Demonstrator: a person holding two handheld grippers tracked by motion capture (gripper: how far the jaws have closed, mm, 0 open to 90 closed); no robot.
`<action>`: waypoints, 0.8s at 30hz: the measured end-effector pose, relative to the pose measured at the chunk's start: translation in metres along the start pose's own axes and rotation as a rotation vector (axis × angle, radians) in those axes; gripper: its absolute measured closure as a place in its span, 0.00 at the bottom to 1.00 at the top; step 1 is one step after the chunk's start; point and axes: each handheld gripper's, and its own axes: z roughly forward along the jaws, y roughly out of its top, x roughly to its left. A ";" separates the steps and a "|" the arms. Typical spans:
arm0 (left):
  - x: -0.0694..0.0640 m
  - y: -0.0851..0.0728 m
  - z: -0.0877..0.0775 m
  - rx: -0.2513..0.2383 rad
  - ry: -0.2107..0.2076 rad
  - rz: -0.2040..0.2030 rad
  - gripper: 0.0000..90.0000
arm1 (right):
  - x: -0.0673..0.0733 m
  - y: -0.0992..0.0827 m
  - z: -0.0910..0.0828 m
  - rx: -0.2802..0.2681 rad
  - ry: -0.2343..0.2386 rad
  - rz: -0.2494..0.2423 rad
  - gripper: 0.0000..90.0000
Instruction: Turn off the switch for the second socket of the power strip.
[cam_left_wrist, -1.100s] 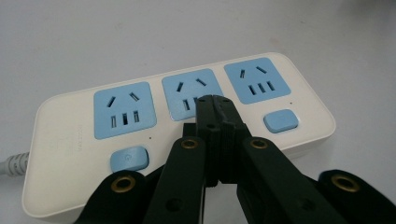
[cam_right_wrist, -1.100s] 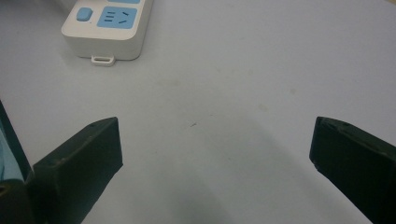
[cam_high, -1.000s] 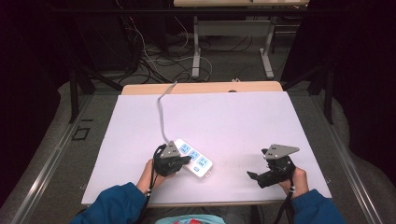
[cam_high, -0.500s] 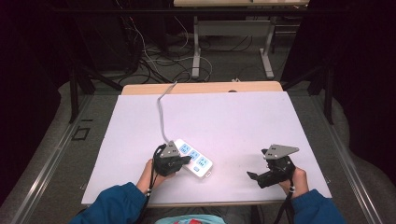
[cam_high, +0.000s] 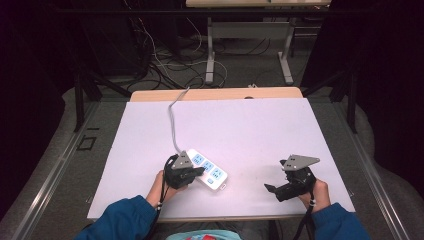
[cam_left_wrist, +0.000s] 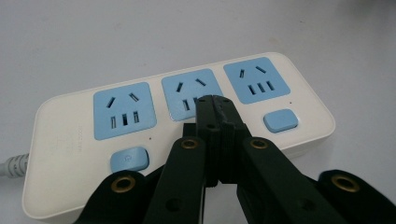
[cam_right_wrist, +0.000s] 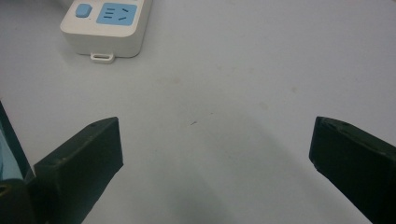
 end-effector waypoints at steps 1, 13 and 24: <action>0.000 0.000 0.000 -0.002 0.000 0.001 1.00 | 0.000 0.000 0.000 0.000 0.000 0.000 0.02; 0.000 0.001 -0.001 0.010 0.005 0.011 1.00 | 0.000 0.000 0.000 0.001 0.000 0.000 0.02; -0.001 0.001 0.000 0.004 0.005 0.013 1.00 | 0.000 0.000 0.000 0.002 0.002 -0.002 0.03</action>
